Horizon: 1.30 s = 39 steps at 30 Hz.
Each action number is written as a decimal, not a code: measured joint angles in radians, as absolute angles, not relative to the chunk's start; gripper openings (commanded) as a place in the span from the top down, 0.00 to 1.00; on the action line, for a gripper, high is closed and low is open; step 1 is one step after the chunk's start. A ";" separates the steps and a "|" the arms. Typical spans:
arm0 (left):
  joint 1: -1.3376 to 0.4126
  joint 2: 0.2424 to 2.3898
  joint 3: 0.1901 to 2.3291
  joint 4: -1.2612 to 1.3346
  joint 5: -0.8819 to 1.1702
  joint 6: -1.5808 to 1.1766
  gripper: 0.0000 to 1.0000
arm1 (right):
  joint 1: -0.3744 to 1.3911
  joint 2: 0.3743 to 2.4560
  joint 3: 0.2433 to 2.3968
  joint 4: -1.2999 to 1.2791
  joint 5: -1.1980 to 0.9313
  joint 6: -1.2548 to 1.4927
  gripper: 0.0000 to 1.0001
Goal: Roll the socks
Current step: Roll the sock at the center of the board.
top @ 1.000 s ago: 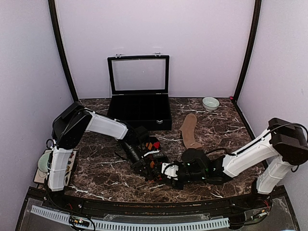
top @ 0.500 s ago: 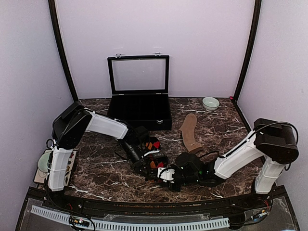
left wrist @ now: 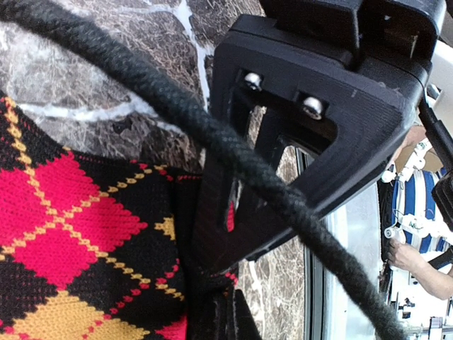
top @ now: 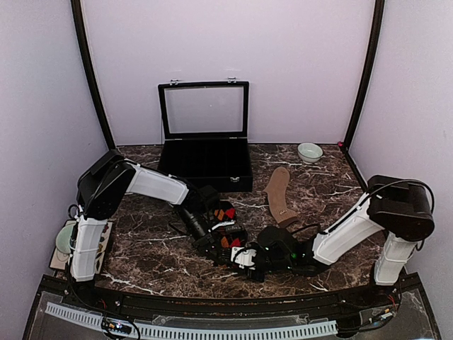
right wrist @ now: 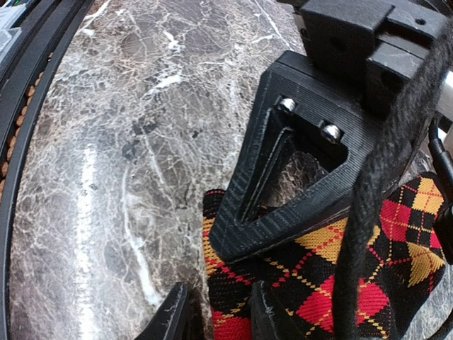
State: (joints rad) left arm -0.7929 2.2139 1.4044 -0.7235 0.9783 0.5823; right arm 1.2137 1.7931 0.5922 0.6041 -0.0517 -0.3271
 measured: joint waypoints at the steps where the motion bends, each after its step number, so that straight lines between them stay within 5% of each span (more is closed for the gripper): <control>1: -0.793 2.214 1.405 -0.725 0.978 0.584 0.96 | 1.214 1.798 0.592 0.612 -0.051 -0.327 0.74; 7: -0.792 2.214 1.414 -0.755 0.986 0.608 0.72 | 1.203 1.819 0.588 0.653 -0.048 -0.310 0.84; 15: -0.778 2.158 1.366 -0.750 0.987 0.644 0.51 | 1.180 1.828 0.612 0.630 -0.084 -0.289 0.92; 17: -0.764 2.136 1.351 -0.744 0.971 0.648 0.32 | 1.175 1.829 0.619 0.616 -0.097 -0.283 0.95; 26: -0.646 1.972 1.213 -0.687 0.807 0.664 0.31 | 1.132 1.821 0.643 0.544 -0.181 -0.246 1.00; 39: -0.726 1.765 1.036 -0.513 0.698 0.748 0.38 | 0.984 1.827 0.706 0.382 -0.486 -0.006 1.00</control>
State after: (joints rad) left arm -0.7258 1.7649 1.0359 -0.5129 0.6975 0.7483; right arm 0.9844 1.8275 0.7063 0.3824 -0.4858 -0.0059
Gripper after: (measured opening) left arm 0.632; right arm 0.035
